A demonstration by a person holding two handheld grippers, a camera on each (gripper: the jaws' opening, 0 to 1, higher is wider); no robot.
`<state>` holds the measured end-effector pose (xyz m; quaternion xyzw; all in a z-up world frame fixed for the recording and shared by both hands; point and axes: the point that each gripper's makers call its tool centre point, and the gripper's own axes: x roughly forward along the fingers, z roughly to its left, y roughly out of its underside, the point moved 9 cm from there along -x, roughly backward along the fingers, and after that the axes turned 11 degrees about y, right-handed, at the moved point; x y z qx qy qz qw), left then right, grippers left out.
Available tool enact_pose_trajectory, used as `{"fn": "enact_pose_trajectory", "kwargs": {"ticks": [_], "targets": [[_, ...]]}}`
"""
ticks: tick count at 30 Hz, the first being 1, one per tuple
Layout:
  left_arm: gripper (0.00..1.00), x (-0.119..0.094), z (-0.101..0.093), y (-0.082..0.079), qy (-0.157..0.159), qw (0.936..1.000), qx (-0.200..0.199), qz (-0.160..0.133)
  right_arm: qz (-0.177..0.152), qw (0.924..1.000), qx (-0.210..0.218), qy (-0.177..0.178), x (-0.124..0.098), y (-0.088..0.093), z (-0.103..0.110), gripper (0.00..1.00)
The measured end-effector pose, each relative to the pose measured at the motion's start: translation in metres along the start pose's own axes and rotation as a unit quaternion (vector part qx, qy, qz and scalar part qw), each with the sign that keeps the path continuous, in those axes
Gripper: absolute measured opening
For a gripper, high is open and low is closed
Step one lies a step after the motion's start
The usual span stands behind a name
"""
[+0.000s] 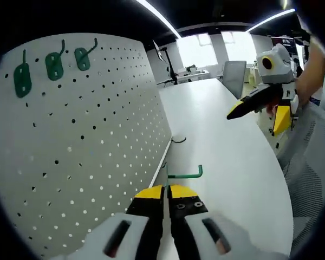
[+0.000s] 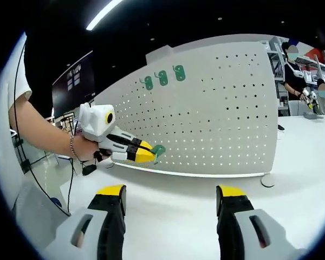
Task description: Insert the hook assembly into the mounting plate slot until the hook locks in place.
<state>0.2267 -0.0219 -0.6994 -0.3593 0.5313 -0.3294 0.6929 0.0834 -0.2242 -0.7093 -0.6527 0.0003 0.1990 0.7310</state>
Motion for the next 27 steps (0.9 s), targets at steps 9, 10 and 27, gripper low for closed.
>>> {"fn": "enact_pose_trajectory", "kwargs": {"ticks": [9,10,27], "targets": [[0.02,-0.012,-0.006,-0.003,-0.018,0.9997,-0.006,-0.017,-0.001,1.0,-0.005,-0.006,0.0,-0.001,0.002,0.66],[0.02,-0.014,-0.006,-0.003,-0.02,0.9996,-0.008,-0.019,-0.001,1.0,-0.005,-0.007,0.0,-0.001,0.002,0.66],[0.02,-0.058,-0.012,-0.003,-0.065,0.9952,-0.032,-0.065,-0.005,0.9998,-0.009,-0.016,0.0,-0.003,0.005,0.66]]}}
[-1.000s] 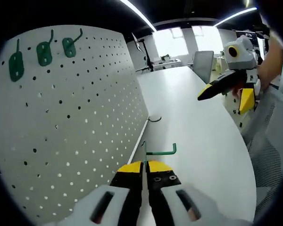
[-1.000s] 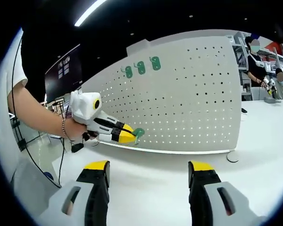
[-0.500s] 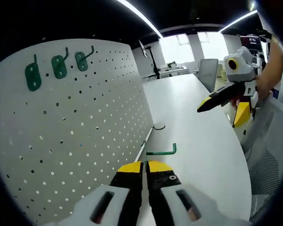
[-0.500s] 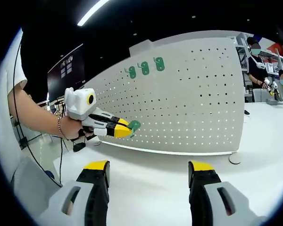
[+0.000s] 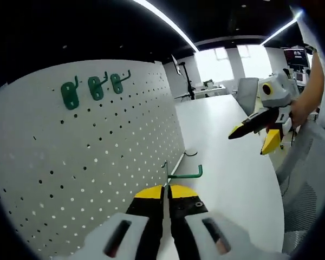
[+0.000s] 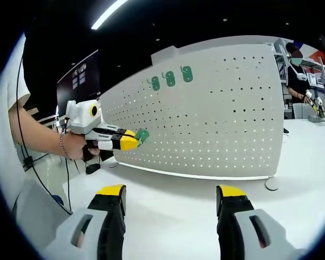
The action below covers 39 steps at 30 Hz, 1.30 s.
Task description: Insert the hook assembly into the mounting plate slot until the hook locks in place.
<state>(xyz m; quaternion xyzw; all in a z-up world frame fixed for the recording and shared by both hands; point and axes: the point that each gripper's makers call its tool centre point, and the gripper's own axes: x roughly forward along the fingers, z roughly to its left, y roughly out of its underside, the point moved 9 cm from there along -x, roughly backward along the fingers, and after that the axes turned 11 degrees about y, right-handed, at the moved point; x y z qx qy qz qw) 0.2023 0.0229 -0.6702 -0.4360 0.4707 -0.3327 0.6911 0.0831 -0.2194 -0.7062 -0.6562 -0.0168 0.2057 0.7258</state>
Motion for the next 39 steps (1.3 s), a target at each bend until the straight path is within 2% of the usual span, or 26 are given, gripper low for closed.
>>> {"fn": "enact_pose_trajectory", "kwargs": {"ticks": [6,15,17,23,31,34,39], "targets": [[0.02,-0.012,-0.004,-0.001,-0.007,0.9999,-0.006,-0.013,-0.002,1.0,0.001,-0.001,-0.001,-0.001,0.001,0.65],[0.02,-0.027,-0.01,-0.009,-0.023,0.9977,-0.024,-0.059,-0.006,1.0,0.001,-0.006,-0.002,-0.002,0.003,0.65],[0.02,-0.031,-0.012,-0.013,-0.03,0.9962,-0.029,-0.077,-0.008,0.9999,0.007,-0.008,-0.002,-0.002,0.003,0.65],[0.02,-0.04,-0.02,-0.017,-0.034,0.9948,-0.033,-0.09,-0.013,0.9998,0.009,-0.011,-0.002,-0.004,0.004,0.65],[0.03,-0.051,-0.027,-0.027,-0.049,0.9898,-0.053,-0.123,-0.017,0.9997,0.01,-0.016,-0.002,-0.005,0.005,0.65],[0.03,-0.056,-0.031,-0.036,-0.054,0.9875,-0.053,-0.138,-0.016,0.9997,0.01,-0.016,-0.002,-0.005,0.005,0.65],[0.03,-0.062,-0.037,-0.042,-0.06,0.9846,-0.064,-0.151,-0.017,0.9997,0.008,-0.016,-0.002,-0.005,0.005,0.65]]}}
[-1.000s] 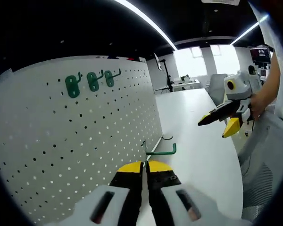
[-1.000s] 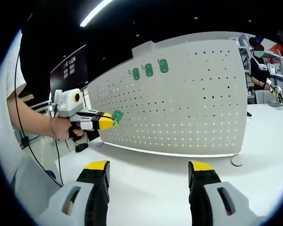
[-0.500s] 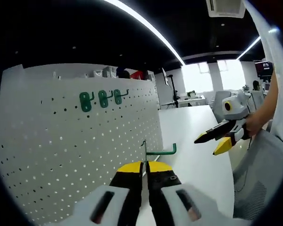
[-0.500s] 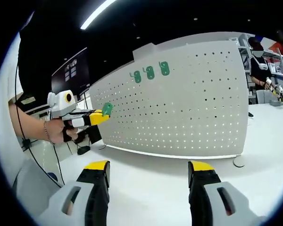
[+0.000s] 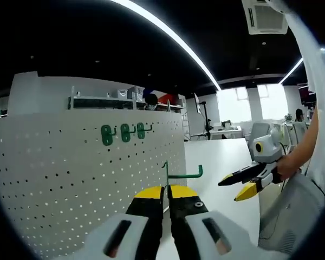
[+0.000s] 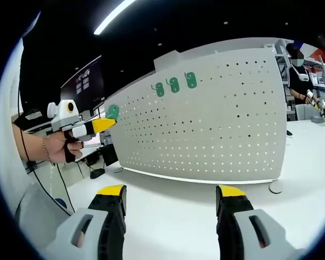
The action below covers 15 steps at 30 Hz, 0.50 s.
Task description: Insert the hook assembly into the mounting plate slot until the hook locks in place.
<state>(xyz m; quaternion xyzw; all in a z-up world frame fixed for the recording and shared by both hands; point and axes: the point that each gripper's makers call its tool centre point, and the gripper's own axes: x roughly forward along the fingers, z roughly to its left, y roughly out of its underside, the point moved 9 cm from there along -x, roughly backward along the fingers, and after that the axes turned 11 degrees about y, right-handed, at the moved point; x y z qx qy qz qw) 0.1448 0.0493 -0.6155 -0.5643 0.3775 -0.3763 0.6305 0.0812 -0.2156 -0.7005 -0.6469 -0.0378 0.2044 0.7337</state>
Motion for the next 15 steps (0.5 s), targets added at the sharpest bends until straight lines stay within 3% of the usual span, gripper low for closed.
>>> {"fn": "enact_pose_trajectory", "kwargs": {"ticks": [12,15], "targets": [[0.03,-0.0039,-0.0025,-0.0044,-0.007,0.9999,-0.001,-0.007,-0.004,1.0,0.001,-0.002,-0.0005,-0.0013,0.0007,0.64],[0.03,-0.003,-0.0025,-0.0025,-0.008,1.0,-0.002,-0.003,-0.023,0.9997,0.003,-0.009,-0.0028,-0.0075,0.0022,0.63]]}}
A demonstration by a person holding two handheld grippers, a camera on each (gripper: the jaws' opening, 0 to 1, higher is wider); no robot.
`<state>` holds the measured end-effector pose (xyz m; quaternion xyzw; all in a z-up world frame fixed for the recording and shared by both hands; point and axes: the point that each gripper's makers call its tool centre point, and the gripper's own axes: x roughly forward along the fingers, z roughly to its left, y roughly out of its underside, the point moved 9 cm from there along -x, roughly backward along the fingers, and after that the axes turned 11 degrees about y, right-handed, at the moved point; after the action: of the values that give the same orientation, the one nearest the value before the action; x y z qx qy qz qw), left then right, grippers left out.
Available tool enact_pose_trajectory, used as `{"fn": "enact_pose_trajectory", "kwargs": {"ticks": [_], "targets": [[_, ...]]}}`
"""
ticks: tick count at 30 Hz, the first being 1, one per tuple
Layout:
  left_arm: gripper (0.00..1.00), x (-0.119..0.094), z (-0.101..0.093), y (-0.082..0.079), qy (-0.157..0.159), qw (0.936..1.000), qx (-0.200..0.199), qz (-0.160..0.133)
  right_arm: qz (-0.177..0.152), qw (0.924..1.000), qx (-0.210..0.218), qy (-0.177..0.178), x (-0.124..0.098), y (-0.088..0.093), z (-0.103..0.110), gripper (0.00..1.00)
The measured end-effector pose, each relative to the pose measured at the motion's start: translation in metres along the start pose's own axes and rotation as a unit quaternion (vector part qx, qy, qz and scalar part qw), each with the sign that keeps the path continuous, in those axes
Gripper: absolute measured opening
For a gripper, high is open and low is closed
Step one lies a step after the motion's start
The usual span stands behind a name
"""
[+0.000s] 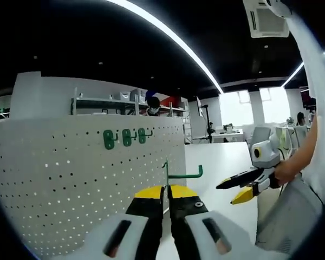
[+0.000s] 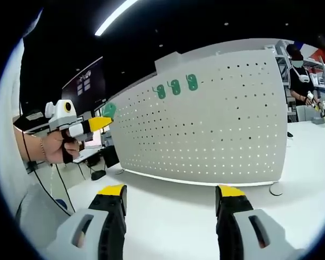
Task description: Insert the hook assembly into the mounting plate slot until the hook locks in place.
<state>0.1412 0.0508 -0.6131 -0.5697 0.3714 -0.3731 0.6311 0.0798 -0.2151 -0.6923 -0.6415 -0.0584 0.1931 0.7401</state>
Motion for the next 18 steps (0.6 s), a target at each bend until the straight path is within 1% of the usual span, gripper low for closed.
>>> {"fn": "enact_pose_trajectory", "kwargs": {"ticks": [1,2,3,5,7,11,16,18], "targets": [[0.03,0.0,0.0,0.0,0.0,1.0,0.0,0.0,-0.016,0.9998,0.009,-0.005,-0.001,-0.004,0.001,0.62],[0.03,0.0,0.0,0.0,-0.001,1.0,0.001,0.001,-0.042,0.999,0.013,-0.014,-0.002,-0.011,0.003,0.61],[0.03,0.0,0.0,0.0,-0.001,1.0,0.002,0.001,-0.052,0.9984,0.016,-0.016,-0.003,-0.013,0.004,0.61],[0.03,-0.001,0.0,0.002,-0.002,1.0,0.001,0.004,-0.077,0.9958,0.04,-0.029,-0.006,-0.019,0.006,0.63],[0.03,-0.001,0.001,0.003,-0.005,1.0,0.0,0.004,-0.1,0.9934,0.042,-0.037,-0.008,-0.024,0.008,0.63],[0.03,-0.001,0.001,0.004,-0.006,1.0,0.0,0.006,-0.107,0.9923,0.047,-0.04,-0.008,-0.026,0.008,0.64],[0.03,-0.001,0.001,0.003,-0.008,1.0,0.0,0.005,-0.101,0.993,0.044,-0.041,-0.008,-0.025,0.008,0.64],[0.03,-0.001,0.001,0.003,-0.008,1.0,0.0,0.005,-0.101,0.9927,0.044,-0.049,-0.007,-0.028,0.011,0.63]]}}
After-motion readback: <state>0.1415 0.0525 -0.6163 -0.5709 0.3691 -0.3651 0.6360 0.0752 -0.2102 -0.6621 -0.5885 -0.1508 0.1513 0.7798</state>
